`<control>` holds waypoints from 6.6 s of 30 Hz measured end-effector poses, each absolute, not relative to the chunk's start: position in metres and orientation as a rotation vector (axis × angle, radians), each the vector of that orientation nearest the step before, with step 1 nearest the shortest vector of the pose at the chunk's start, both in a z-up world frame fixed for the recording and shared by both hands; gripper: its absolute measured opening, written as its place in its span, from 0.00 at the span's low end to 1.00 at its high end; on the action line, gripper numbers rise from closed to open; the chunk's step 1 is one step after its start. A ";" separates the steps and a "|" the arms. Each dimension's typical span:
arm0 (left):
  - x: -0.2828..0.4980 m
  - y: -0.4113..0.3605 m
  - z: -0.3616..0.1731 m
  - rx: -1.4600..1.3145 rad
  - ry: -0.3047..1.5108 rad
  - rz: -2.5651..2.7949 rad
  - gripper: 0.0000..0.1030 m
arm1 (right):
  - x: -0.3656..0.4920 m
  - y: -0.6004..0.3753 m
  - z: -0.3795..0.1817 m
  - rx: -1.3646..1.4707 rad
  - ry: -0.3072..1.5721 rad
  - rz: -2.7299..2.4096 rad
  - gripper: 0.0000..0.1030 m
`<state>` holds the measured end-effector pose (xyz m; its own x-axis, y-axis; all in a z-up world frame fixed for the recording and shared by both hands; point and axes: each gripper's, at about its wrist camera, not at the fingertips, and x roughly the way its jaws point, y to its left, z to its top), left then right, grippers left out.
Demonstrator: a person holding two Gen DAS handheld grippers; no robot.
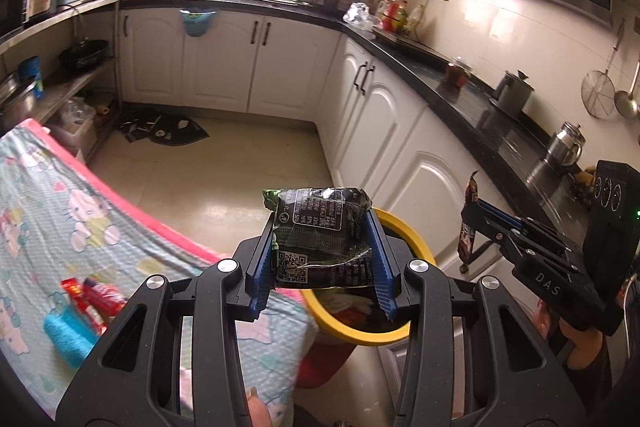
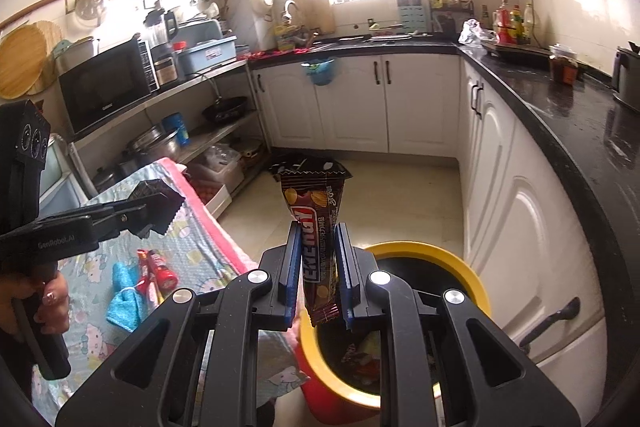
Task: Collect trash
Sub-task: 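Carry the chocolate bar and snack bag over the bin with both tools, then open both tools to drop the chocolate bar and snack bag into the bin, then move both tools back toward the blue towel and red cans on the bed, then grasp the blue towel with the left tool while the right tool grasps the yellow-red snack packet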
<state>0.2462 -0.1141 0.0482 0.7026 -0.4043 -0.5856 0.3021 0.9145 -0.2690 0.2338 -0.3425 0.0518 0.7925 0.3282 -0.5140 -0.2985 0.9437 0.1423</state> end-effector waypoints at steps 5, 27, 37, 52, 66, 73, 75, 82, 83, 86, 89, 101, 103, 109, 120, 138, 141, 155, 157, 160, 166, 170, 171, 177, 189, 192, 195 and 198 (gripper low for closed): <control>0.251 -0.132 0.043 -0.153 0.694 -0.425 0.33 | 0.231 -0.353 0.048 0.059 0.557 0.306 0.16; 0.299 -0.192 -0.014 -0.198 0.832 -0.546 0.34 | 0.254 -0.387 -0.023 0.138 0.693 0.209 0.18; 0.319 -0.199 -0.047 -0.261 0.918 -0.569 0.37 | 0.273 -0.400 -0.072 0.189 0.785 0.182 0.18; 0.339 -0.210 -0.070 -0.312 0.984 -0.578 0.60 | 0.292 -0.418 -0.098 0.230 0.829 0.140 0.37; 0.320 -0.178 -0.046 -0.245 0.910 -0.448 0.89 | 0.271 -0.410 -0.076 0.180 0.782 0.104 0.70; 0.302 -0.155 -0.028 -0.247 0.853 -0.406 0.89 | 0.259 -0.400 -0.051 0.162 0.724 0.112 0.77; 0.296 -0.148 -0.024 -0.257 0.841 -0.397 0.89 | 0.256 -0.398 -0.045 0.160 0.708 0.116 0.77; 0.278 -0.129 -0.011 -0.275 0.803 -0.364 0.89 | 0.244 -0.393 -0.033 0.152 0.682 0.133 0.79; 0.276 -0.127 -0.010 -0.277 0.798 -0.359 0.89 | 0.243 -0.392 -0.031 0.151 0.678 0.137 0.79; 0.269 -0.119 -0.004 -0.276 0.774 -0.341 0.89 | 0.239 -0.387 -0.025 0.145 0.666 0.149 0.79; 0.261 -0.110 0.001 -0.286 0.756 -0.322 0.89 | 0.234 -0.379 -0.019 0.142 0.649 0.170 0.80; 0.237 -0.071 0.013 -0.303 0.698 -0.240 0.89 | 0.220 -0.333 0.006 0.098 0.605 0.272 0.81; 0.233 -0.062 0.013 -0.306 0.694 -0.223 0.89 | 0.218 -0.322 0.009 0.088 0.604 0.294 0.81; 0.225 -0.042 0.013 -0.318 0.686 -0.181 0.89 | 0.215 -0.294 0.013 0.063 0.601 0.353 0.81; 0.213 -0.005 0.007 -0.343 0.683 -0.105 0.89 | 0.216 -0.253 0.017 0.028 0.607 0.452 0.81; 0.190 0.071 -0.015 -0.440 0.708 0.060 0.89 | 0.217 -0.191 0.009 -0.046 0.634 0.591 0.81; 0.187 0.084 -0.024 -0.467 0.721 0.091 0.89 | 0.218 -0.179 0.005 -0.071 0.647 0.615 0.81; 0.187 0.115 -0.065 -0.575 0.797 0.143 0.89 | 0.232 -0.136 -0.029 -0.178 0.730 0.658 0.81; 0.188 0.117 -0.073 -0.607 0.811 0.136 0.89 | 0.235 -0.130 -0.037 -0.193 0.749 0.662 0.81; 0.190 0.120 -0.083 -0.649 0.831 0.127 0.89 | 0.238 -0.123 -0.047 -0.211 0.773 0.668 0.81; 0.197 0.120 -0.098 -0.719 0.871 0.110 0.82 | 0.248 -0.110 -0.064 -0.243 0.820 0.690 0.76; 0.201 0.120 -0.102 -0.719 0.878 0.115 0.73 | 0.255 -0.101 -0.073 -0.246 0.861 0.720 0.70; 0.202 0.120 -0.103 -0.717 0.880 0.122 0.70 | 0.256 -0.098 -0.077 -0.248 0.874 0.730 0.68; 0.203 0.119 -0.105 -0.672 0.885 0.147 0.58 | 0.257 -0.085 -0.094 -0.271 0.946 0.777 0.56; 0.209 0.121 -0.105 -0.630 0.900 0.161 0.35 | 0.241 -0.082 -0.103 -0.265 0.972 0.828 0.40; 0.207 0.122 -0.106 -0.644 0.899 0.146 0.28 | 0.239 -0.087 -0.101 -0.249 0.976 0.824 0.38; 0.202 0.124 -0.104 -0.652 0.894 0.127 0.23 | 0.236 -0.093 -0.100 -0.229 0.979 0.820 0.38; 0.196 0.122 -0.101 -0.647 0.890 0.111 0.20 | 0.231 -0.100 -0.099 -0.216 0.978 0.815 0.38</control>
